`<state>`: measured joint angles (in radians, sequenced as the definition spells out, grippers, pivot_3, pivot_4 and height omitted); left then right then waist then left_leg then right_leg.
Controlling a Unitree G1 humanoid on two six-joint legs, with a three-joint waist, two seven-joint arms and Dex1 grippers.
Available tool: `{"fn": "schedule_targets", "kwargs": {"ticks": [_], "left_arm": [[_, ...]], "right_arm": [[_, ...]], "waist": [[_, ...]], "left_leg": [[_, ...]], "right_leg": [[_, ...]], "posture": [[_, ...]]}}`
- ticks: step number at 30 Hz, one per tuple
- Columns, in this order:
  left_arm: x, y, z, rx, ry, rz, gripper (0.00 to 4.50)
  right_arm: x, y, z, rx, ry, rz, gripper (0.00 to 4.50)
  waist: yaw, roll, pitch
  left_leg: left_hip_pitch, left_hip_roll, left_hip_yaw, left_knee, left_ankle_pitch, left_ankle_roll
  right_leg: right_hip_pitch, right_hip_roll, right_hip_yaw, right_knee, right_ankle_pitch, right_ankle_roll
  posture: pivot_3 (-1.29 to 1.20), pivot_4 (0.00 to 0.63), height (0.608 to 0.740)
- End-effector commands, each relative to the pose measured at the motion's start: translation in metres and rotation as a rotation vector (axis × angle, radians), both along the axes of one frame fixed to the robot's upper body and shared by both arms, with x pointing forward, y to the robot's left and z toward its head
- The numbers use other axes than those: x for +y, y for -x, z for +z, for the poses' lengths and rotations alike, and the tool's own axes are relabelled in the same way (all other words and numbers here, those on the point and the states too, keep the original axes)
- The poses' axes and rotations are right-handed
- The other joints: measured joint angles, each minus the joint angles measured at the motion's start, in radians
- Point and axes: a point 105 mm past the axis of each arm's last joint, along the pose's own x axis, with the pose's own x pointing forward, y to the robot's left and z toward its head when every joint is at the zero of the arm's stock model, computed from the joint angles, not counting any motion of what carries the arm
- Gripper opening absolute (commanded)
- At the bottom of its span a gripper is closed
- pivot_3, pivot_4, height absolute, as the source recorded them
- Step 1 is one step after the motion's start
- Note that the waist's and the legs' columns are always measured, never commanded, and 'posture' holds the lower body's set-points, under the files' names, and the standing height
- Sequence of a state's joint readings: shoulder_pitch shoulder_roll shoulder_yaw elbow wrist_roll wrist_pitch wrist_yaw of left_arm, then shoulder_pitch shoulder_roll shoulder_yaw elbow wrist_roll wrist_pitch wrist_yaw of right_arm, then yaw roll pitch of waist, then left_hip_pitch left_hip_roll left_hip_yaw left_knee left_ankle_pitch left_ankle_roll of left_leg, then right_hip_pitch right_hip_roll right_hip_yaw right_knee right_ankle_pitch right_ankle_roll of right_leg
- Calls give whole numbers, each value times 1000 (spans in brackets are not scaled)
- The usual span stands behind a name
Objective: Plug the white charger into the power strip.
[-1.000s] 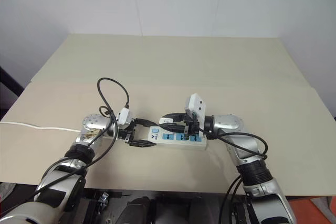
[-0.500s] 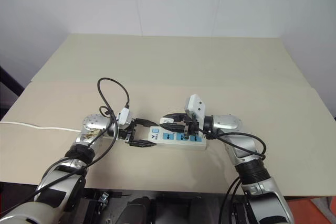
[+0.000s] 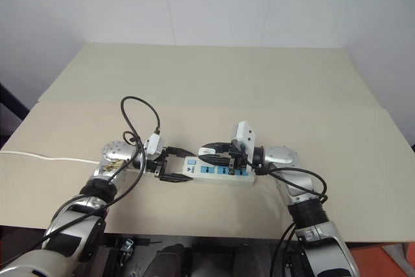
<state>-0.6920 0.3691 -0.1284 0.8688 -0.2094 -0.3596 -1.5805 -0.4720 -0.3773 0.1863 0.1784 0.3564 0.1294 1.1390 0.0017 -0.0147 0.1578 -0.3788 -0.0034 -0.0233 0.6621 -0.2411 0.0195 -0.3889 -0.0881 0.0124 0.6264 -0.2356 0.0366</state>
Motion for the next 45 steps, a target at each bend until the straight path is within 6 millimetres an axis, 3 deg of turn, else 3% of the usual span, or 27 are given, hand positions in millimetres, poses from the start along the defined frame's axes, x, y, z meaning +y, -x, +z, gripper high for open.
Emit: {"fn": "schedule_targets", "kwargs": {"ticks": [1, 30, 38, 45], "left_arm": [[-2, 2, -3, 15, -8, -7, 3227], [0, 3, -3, 19, -12, -6, 3227], [0, 3, -4, 18, -10, -2, 3227], [-1, 2, -4, 17, -10, 2, 3227]], "right_arm": [[6, 12, -32, 63, 62, 56, 1117], [11, 17, -63, 141, 153, 88, 1117], [11, 13, -53, 114, 104, 80, 1117], [7, 14, -46, 28, 85, 93, 3469]], "waist": [[-1, 0, 0], [-14, 0, -9], [-15, 0, -13], [-13, -1, -13]], "left_leg": [[0, 0, 0, 0, 0, 0], [5, 1, -1, -1, 0, 0], [5, 1, -1, -2, 0, 0], [4, 1, -1, -2, 0, 0]], "right_leg": [[0, 0, 0, 0, 0, 0], [2, 1, 2, 1, 0, 0], [2, 1, 2, 1, 0, 0], [1, 1, 2, 1, 0, 0]], "posture": [[0, 150, 740], [0, 150, 740], [0, 150, 740], [0, 150, 740]]}}
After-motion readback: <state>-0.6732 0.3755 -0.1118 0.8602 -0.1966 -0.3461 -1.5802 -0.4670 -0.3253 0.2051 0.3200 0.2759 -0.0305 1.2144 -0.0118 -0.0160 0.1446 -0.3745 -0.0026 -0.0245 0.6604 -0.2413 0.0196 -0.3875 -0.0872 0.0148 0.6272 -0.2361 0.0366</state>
